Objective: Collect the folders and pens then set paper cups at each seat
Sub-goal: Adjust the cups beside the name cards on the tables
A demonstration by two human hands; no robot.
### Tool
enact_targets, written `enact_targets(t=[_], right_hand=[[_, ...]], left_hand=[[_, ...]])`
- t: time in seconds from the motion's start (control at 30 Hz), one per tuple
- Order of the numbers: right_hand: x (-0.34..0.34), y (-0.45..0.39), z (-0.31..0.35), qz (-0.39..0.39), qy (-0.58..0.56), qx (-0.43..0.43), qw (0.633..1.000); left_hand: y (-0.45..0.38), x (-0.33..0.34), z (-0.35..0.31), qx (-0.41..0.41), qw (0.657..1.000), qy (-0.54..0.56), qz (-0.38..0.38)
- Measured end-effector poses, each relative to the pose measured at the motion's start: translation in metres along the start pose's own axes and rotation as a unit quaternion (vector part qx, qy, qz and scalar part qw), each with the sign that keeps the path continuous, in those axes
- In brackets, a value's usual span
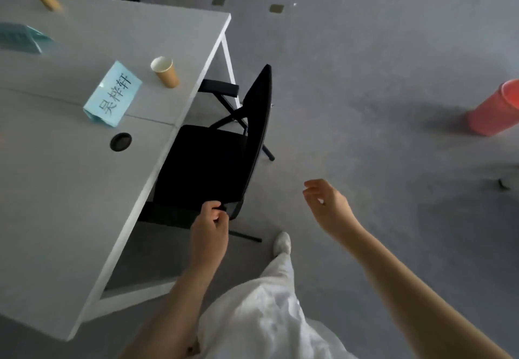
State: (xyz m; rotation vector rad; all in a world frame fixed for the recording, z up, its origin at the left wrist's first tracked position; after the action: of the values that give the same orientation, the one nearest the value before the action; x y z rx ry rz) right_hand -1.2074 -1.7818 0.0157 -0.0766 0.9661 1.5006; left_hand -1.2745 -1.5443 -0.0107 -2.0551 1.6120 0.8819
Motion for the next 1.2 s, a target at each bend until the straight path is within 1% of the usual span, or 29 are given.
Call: enact_targets(t=[0.27,0.43,0.5,0.6,0.67,0.83,0.97,1.0,1.1,1.2], right_hand=[[-0.032,-0.108,0.101,0.061,0.047,-0.084,0.994],[-0.044,-0.171,0.153,0.088,0.066,-0.111,0.988],[-0.044,-0.187,0.166,0.096,0.073,-0.117,0.986],[-0.040,-0.220,0.191,0.128,0.075,-0.135,0.980],[-0.037,-0.246,0.211,0.157,0.075,-0.145,0.974],[-0.029,-0.306,0.253,0.233,0.105,-0.179,0.950],[-0.025,-0.351,0.284,0.292,0.143,-0.203,0.924],[-0.023,-0.359,0.290,0.308,0.152,-0.208,0.916],[-0.011,-0.383,0.310,0.334,0.180,-0.233,0.895],[0.004,-0.399,0.331,0.349,0.199,-0.247,0.882]], left_hand=[[-0.111,0.026,-0.028,-0.089,0.993,0.035,-0.066],[-0.190,0.035,-0.062,-0.079,0.992,0.036,-0.089],[-0.209,0.038,-0.073,-0.068,0.993,0.030,-0.092],[-0.237,0.046,-0.081,-0.081,0.991,0.033,-0.105],[-0.253,0.053,-0.081,-0.113,0.986,0.033,-0.121],[-0.278,0.073,-0.079,-0.186,0.970,0.023,-0.158],[-0.306,0.087,-0.090,-0.264,0.940,0.038,-0.211],[-0.314,0.091,-0.095,-0.274,0.935,0.041,-0.221],[-0.339,0.101,-0.108,-0.269,0.931,0.040,-0.245],[-0.359,0.092,-0.106,-0.282,0.920,0.033,-0.270]])
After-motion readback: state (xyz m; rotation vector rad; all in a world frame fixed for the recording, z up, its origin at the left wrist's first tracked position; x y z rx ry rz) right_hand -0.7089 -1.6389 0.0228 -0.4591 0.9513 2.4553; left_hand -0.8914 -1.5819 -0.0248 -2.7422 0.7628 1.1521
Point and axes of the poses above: each hand's wrist, its own y-axis away from the middle knuckle, its own x-axis out of the palm, z = x × y, the point moved 1 cm from there along -y, towards the middle knuckle, and after that the axes turned 14 degrees about x, right-handed, at the moved point
